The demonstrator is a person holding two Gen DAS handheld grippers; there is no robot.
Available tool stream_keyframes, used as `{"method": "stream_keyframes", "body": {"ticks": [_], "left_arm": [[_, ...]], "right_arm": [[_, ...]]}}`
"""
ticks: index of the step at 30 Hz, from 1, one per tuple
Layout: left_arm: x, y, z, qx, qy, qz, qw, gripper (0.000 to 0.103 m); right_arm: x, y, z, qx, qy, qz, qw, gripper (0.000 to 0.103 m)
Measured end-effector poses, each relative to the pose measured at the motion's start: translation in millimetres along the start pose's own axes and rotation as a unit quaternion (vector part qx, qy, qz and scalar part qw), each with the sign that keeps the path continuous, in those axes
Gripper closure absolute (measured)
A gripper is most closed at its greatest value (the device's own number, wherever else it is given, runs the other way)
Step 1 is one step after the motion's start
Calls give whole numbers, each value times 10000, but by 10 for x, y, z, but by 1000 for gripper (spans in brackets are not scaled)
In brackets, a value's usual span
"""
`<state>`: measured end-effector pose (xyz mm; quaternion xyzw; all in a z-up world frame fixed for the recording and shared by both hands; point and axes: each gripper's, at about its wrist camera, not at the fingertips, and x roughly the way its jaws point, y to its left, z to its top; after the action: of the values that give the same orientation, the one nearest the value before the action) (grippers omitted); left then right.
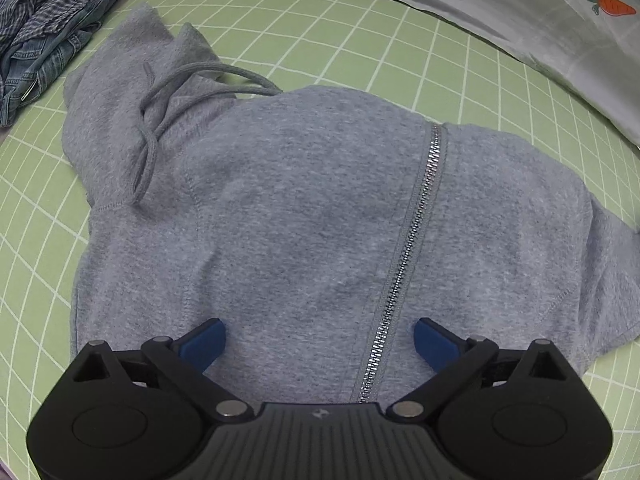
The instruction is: Fold clothes
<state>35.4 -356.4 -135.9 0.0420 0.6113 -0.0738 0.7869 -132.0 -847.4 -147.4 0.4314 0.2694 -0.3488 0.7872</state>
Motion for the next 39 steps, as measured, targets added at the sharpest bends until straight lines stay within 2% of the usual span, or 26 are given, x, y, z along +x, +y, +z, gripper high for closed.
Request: {"method": "stream_keyframes", "body": {"ticks": [1,2,4,6,9,12,14,15,16,17,19,22,23,25,26,31,36,37,38,39], "left_arm": [[-12,1,1,13,-12,-13,10000,3],[-29,8,-2,14,-29,-41,10000,3],[-79,28,-10,-17,-79,-130,9999,3],[-130,46,-36,-51,-126,-216,9997,3],[-192,52,-98,-49,-157,-341,9993,3],[-237,35,-172,22,-135,-463,9988,3],[-259,10,-207,92,-103,-538,9985,3],[-277,-5,-218,135,-98,-564,9983,3],[-296,-21,-227,179,-97,-586,9981,3],[-322,-39,-236,229,-123,-602,9978,3],[-365,-67,-242,302,-177,-600,9976,3],[-379,-93,-236,351,-181,-582,9975,3],[-378,-100,-235,355,-178,-575,9976,3],[-373,-113,-236,355,-169,-558,9977,3],[-369,-117,-239,347,-165,-550,9977,3],[-325,-100,-257,210,-111,-497,9985,3],[-255,-76,-265,59,-32,-426,9991,3],[-243,-73,-264,49,-18,-407,9992,3],[-231,-70,-262,43,-2,-392,9992,3],[-219,-67,-258,38,14,-379,9993,3]], "right_arm": [[7,3,1,-22,-14,-39,10000,86],[-4,6,-2,-61,-55,-69,9999,98],[-220,1,-28,-204,-348,-63,9992,100],[-524,-9,-81,-380,-692,-137,9968,100],[-1121,-87,-281,-647,-1154,-534,9898,100],[-1493,-332,-587,-841,-954,-873,9880,100],[-1584,-567,-825,-745,-622,-938,9909,99],[-1604,-680,-929,-625,-441,-942,9926,96],[-1624,-793,-1032,-506,-259,-945,9939,84],[-1661,-882,-1110,-424,-188,-945,9944,78],[-1792,-992,-1197,-222,-361,-927,9948,64],[-1905,-1117,-1204,305,-652,-850,9938,54],[-1897,-1145,-1183,399,-699,-857,9931,51],[-1834,-1186,-1120,462,-716,-948,9918,37],[-1778,-1204,-1083,452,-702,-1014,9913,36],[-1461,-1277,-911,413,-533,-1149,9911,35],[-1218,-1165,-860,-117,-385,-1399,9893,37],[-1187,-1137,-863,-235,-374,-1439,9886,42],[-1163,-1101,-856,-368,-351,-1478,9877,51],[-1142,-1062,-843,-508,-320,-1515,9866,67]]}}
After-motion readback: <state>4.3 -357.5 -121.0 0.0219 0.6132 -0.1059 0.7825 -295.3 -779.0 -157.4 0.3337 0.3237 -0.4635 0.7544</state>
